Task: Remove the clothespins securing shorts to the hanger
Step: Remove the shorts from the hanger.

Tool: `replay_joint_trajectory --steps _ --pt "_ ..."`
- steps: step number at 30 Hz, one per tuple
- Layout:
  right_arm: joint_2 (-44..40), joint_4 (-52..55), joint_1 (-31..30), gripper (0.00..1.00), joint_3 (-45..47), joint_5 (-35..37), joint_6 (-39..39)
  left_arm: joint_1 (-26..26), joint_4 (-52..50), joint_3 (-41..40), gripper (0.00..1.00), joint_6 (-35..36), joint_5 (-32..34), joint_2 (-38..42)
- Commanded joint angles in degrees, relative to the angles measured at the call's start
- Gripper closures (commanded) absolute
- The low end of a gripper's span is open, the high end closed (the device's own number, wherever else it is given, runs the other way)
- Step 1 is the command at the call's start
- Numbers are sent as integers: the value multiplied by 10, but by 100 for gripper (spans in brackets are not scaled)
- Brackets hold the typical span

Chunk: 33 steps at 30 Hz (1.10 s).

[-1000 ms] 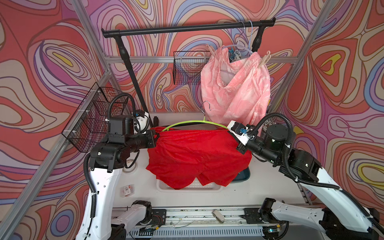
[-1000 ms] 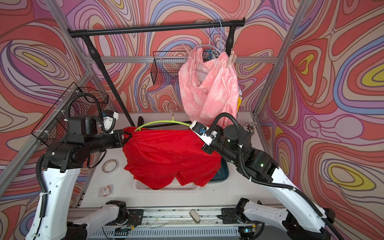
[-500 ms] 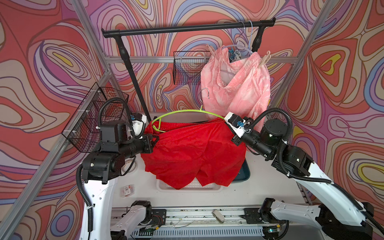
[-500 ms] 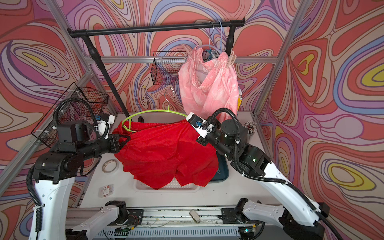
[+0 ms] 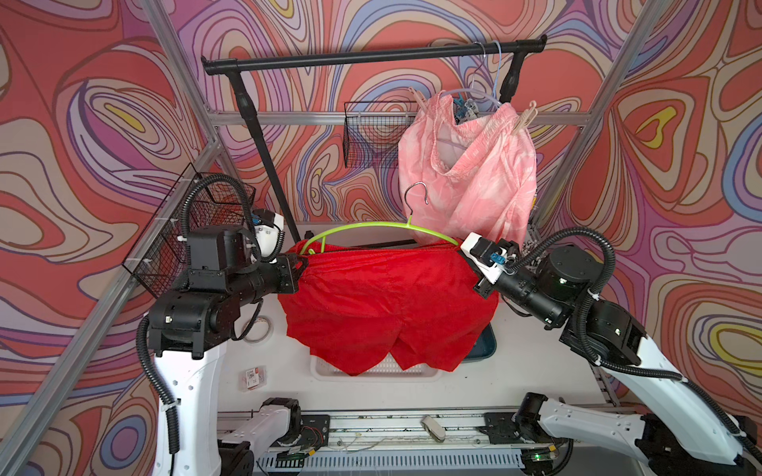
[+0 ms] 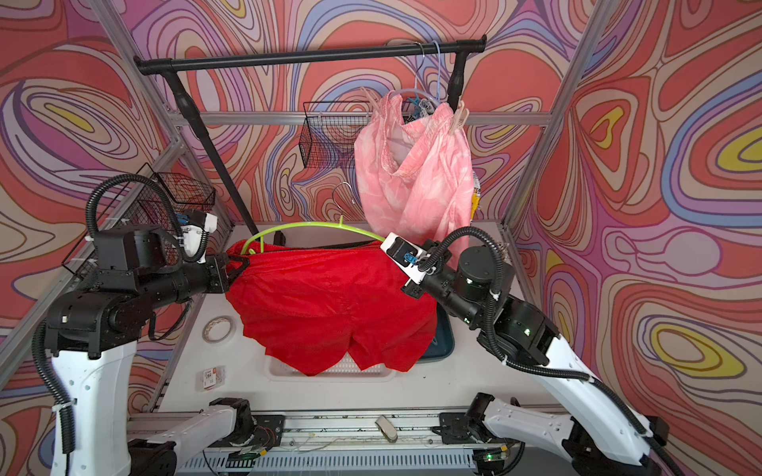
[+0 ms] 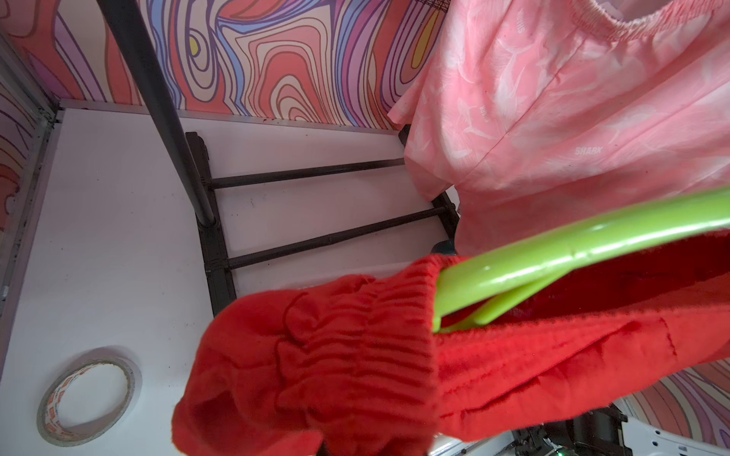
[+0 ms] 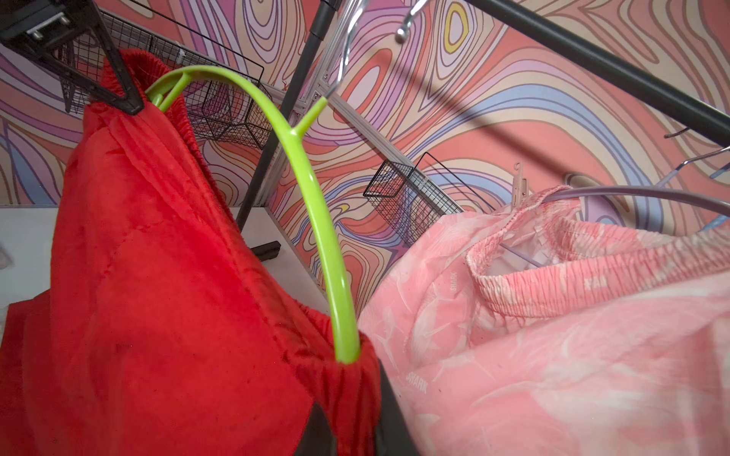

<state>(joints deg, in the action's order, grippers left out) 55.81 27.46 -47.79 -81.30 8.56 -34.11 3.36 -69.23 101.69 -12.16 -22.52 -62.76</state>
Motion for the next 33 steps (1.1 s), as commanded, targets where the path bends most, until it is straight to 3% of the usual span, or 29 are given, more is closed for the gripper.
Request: replay_joint_trajectory --steps 1,7,15,21,29,33 --pt "-94 -114 26 100 -25 154 -10 -62 -73 -35 100 21 226 -14" --pt "-97 -153 26 100 -19 158 -12 -142 -90 -43 100 65 159 -12" --pt "-80 -233 26 100 -11 182 -19 -142 -95 -56 100 74 149 -14" --pt "-42 -246 26 100 -18 156 0 -143 -79 -56 100 87 7 -1" --pt "-25 -284 27 100 -6 188 -31 -146 -92 -57 100 85 99 1" --pt "-51 -287 26 100 -2 216 -63 -154 -103 -32 100 79 180 -20"
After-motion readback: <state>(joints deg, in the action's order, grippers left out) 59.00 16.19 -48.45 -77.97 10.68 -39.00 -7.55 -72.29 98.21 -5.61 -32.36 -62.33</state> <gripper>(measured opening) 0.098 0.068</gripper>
